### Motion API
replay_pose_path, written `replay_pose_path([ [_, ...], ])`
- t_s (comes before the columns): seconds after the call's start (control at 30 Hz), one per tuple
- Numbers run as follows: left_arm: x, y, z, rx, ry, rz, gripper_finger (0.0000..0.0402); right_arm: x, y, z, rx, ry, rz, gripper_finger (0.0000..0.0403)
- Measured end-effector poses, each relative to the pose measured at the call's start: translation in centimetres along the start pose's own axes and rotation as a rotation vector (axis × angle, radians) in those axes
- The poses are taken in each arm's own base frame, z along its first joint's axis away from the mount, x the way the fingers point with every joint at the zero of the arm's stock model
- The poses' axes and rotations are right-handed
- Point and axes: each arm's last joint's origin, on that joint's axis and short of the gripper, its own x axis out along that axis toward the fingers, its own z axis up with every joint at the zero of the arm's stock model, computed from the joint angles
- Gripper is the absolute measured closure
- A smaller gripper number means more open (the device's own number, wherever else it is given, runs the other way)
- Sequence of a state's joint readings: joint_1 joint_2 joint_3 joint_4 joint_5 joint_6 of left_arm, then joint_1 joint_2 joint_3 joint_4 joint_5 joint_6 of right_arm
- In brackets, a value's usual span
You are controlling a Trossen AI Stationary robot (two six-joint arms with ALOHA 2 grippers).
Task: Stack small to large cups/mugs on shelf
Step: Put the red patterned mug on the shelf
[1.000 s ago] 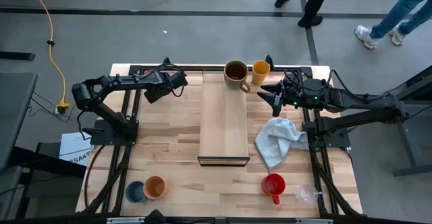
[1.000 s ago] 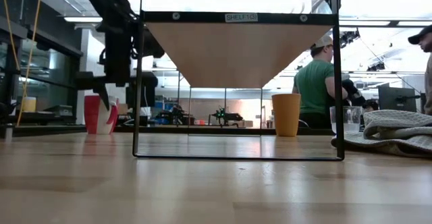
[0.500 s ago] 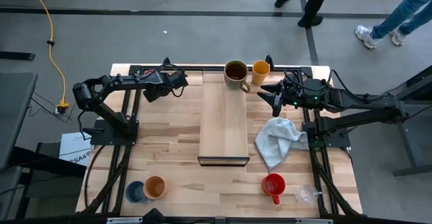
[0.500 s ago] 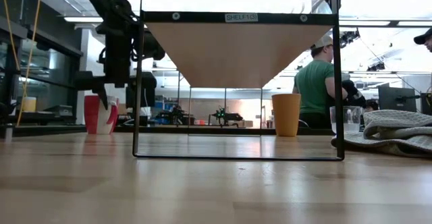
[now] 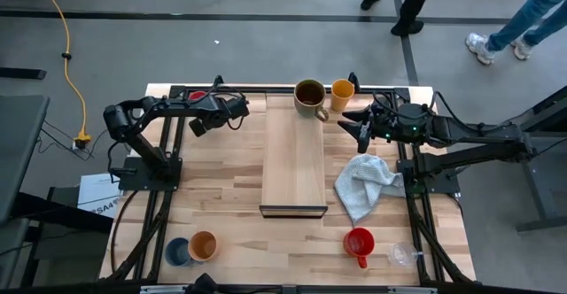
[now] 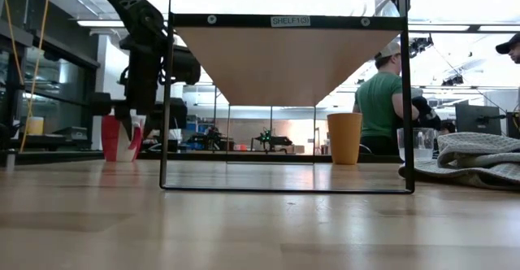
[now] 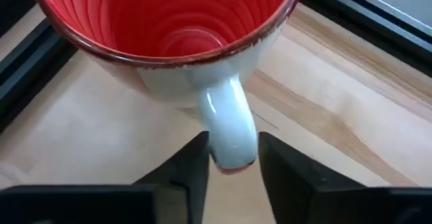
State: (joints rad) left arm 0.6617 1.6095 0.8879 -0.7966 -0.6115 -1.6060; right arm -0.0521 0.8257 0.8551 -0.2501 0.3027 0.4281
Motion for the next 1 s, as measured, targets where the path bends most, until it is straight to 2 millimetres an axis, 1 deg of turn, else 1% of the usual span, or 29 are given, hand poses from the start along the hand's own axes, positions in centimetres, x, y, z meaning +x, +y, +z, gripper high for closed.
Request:
replay_pose_path([
  [0.13,0.0,0.0,0.1,-0.001,-0.029,-0.002,0.0319,0.0,0.0,0.0,0.012,0.003,0.007,0.0221],
  [0.37,0.0,0.3,0.2,0.021,-0.046,0.029,0.0317,0.0,0.1,0.0,0.012,0.011,0.023,0.0221],
  [0.43,0.0,0.5,0.2,0.029,-0.047,0.040,0.0329,0.0,0.1,0.0,0.011,0.011,0.024,0.0221],
  [0.53,-0.1,0.7,0.2,0.043,-0.046,0.060,0.0358,0.0,0.1,0.0,0.008,0.011,0.024,0.0221],
  [0.77,-0.5,1.5,0.5,0.094,-0.029,0.113,0.0358,0.0,0.1,0.0,-0.002,0.011,0.024,0.0221],
  [1.0,-2.3,2.5,1.8,0.161,-0.035,0.077,0.0357,0.0,0.1,0.0,-0.011,0.010,0.023,0.0221],
])
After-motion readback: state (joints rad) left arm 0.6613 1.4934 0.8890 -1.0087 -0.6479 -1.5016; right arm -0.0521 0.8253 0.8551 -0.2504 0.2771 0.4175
